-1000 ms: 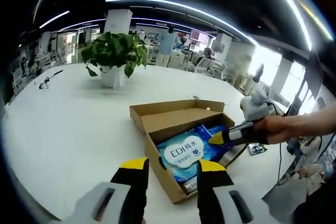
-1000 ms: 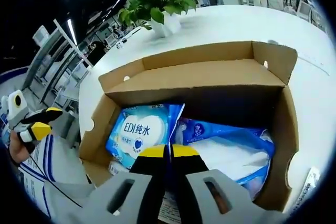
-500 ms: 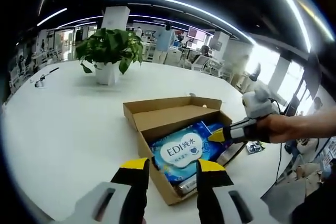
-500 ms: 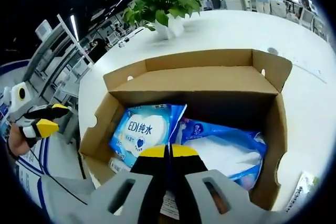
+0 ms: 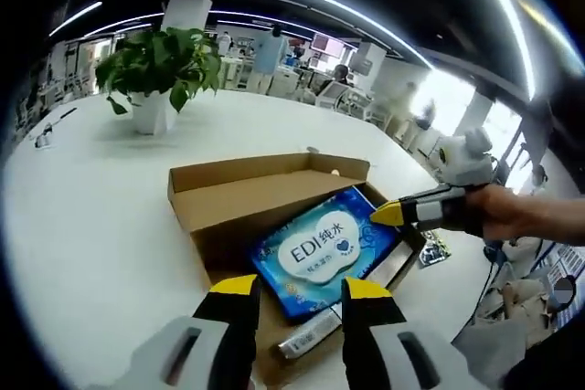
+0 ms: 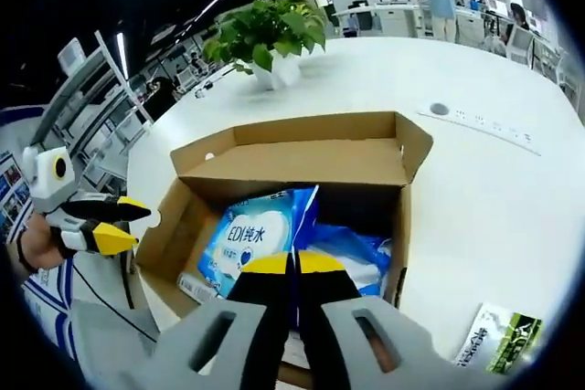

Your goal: Operate the shoe box by opening the lid, removing the specified soft item, and placing it in the target area until the item is outside and the box remains undamaged.

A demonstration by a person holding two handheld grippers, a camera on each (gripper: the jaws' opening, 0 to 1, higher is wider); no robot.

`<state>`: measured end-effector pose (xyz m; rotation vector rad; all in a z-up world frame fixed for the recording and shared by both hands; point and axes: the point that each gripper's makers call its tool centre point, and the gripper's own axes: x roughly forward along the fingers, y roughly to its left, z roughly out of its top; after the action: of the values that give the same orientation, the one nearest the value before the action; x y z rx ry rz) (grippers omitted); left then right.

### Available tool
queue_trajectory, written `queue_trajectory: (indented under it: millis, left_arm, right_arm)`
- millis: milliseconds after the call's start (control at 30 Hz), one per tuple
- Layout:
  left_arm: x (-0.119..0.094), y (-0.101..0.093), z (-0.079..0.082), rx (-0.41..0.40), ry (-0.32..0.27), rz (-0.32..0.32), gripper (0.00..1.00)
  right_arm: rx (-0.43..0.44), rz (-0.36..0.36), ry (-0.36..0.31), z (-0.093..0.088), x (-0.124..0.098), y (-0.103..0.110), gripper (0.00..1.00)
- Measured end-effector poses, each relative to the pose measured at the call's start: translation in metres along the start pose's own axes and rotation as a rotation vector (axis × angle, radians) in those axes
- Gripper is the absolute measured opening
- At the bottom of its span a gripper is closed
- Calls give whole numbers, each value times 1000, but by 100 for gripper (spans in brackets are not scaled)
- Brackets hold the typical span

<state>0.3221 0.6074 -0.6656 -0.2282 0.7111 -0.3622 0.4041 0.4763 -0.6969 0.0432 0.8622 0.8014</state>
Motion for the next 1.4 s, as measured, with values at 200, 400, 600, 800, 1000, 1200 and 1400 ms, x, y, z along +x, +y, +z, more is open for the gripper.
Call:
queue_trajectory:
  millis: [200, 400, 600, 800, 1000, 1200, 1400]
  left_arm:
    - [19, -3, -6, -18, 43, -11, 36]
    - [37, 1, -22, -56, 112, -1, 36]
    - [52, 2, -34, -80, 174, 11, 35]
    - [62, 0, -40, -113, 209, 4, 35]
    - [70, -7, -49, -163, 243, -27, 26]
    - [71, -3, -50, -178, 236, -12, 15]
    - [68, -3, -44, -166, 207, -19, 9]
  right_arm:
    - [-9, -10, -2, -3, -6, -10, 0]
    - [4, -17, -6, -5, -10, -16, 0]
    - [18, -13, -6, -8, -10, -19, 0]
    - [21, -4, -9, -10, -11, -20, 0]
    - [35, 2, -8, -14, -12, -22, 0]
    - [58, 19, -18, -13, -11, -20, 0]
    - [23, 32, -15, -14, -11, -16, 0]
